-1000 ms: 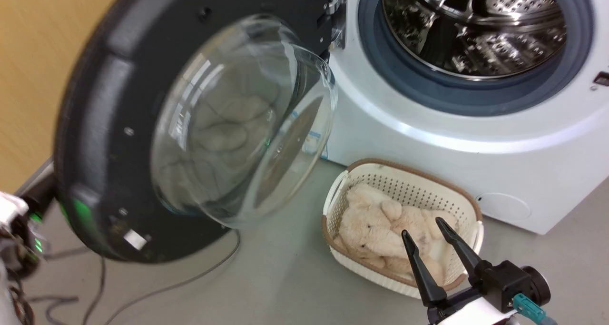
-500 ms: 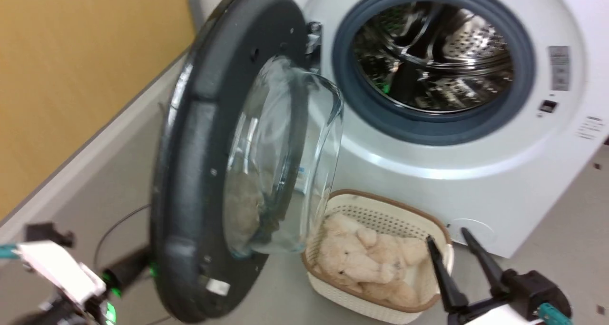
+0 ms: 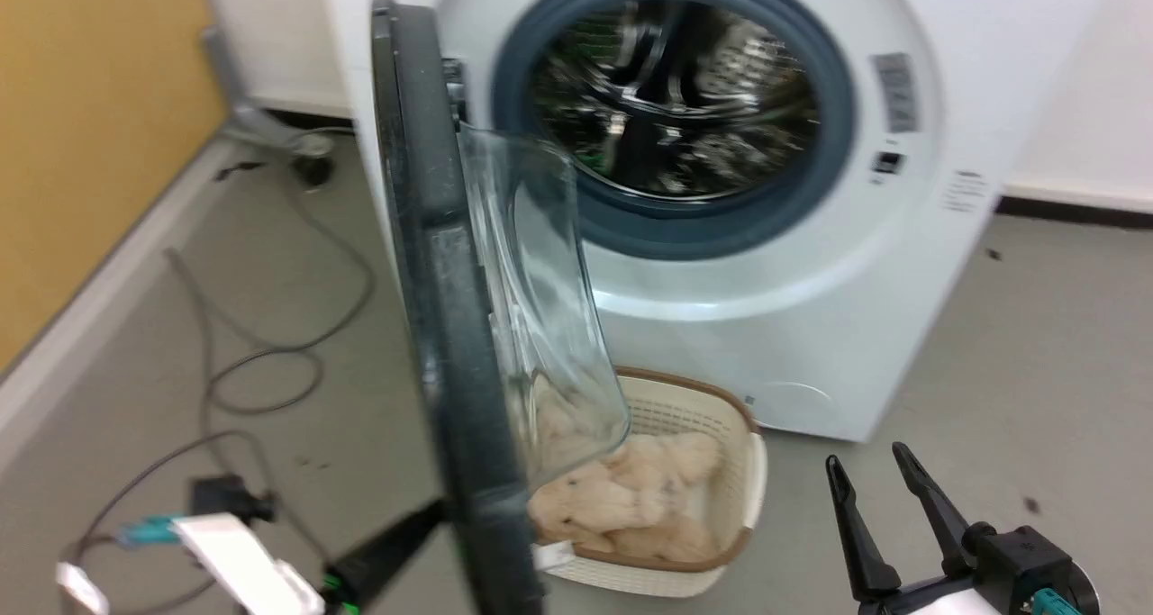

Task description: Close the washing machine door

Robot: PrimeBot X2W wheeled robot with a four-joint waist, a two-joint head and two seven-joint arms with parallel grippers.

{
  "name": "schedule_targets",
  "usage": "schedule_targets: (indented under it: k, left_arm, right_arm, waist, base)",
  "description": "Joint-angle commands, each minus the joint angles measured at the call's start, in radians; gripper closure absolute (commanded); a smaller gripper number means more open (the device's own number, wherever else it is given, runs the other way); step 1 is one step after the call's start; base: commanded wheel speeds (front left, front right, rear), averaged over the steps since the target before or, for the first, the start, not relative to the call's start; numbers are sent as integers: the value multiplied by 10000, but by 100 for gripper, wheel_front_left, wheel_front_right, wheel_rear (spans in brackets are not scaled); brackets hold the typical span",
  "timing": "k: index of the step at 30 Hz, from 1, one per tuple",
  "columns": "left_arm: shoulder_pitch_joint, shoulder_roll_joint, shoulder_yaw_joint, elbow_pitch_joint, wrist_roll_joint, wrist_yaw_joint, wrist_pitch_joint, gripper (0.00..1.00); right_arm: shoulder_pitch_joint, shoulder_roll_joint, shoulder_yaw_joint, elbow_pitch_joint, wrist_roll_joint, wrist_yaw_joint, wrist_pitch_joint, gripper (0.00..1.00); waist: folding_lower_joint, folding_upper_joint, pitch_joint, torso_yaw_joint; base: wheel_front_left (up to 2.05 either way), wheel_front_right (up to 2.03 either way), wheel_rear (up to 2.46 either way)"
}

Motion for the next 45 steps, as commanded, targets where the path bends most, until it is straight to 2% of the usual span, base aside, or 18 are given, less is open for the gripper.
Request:
schedule_targets:
  k: [1, 5, 11, 20, 26, 31, 36, 40, 45]
  left_arm:
    - [246, -64, -427, 39, -252, -108, -339, 100]
    - [418, -66, -1324, 256, -982, -307, -1507, 100]
    - [67, -67, -2000, 701, -1444, -669, -2728, 100]
    - [-1469, -67, -2633, 1863, -1685, -1042, -4952, 100]
    - [-2742, -67, -2897, 2876, -1759, -1197, -6570, 100]
    - [-3708, -68, -2900, 3685, -2123, -1296, -7575, 100]
    - [-4517, -68, -2994, 4474, -2043, -1368, -8204, 100]
    - [-4760, -68, -3175, 4832, -2039, -1415, -8283, 100]
    - [-4349, -3, -3614, 4944, -1836, -1443, -7835, 100]
  right_arm:
    - [92, 39, 22, -64, -32, 6, -46, 0]
    - [61, 49, 149, -55, -80, 6, -46, 0]
    - [-168, 13, 217, -123, -120, 6, -46, 0]
    - [-418, 105, 226, -201, -105, 6, -46, 0]
    - [-581, 198, 290, -208, -69, 6, -46, 0]
    - [-657, 250, 362, -198, -50, 6, -46, 0]
    - [-671, 282, 372, -182, -52, 6, -46, 0]
    - [-651, 298, 271, -190, -53, 6, -46, 0]
    - [-602, 310, 210, -179, -53, 6, -46, 0]
  waist:
    - [1, -1, 106, -617]
    - [1, -1, 264, -1431]
    - [1, -1, 751, -2723]
    - [1, -1, 1506, -4294]
    - [1, -1, 1779, -5016]
    - [1, -1, 1859, -5408]
    - [1, -1, 1902, -5517]
    - [1, -1, 1872, -5382]
    - [1, -1, 1655, -4948]
  base:
    - [0, 0, 0]
    - [0, 0, 0]
    - [0, 0, 0]
    - [0, 0, 0]
    - [0, 0, 0]
    - [0, 0, 0]
    - [0, 0, 0]
    - [0, 0, 0]
    - [0, 0, 0]
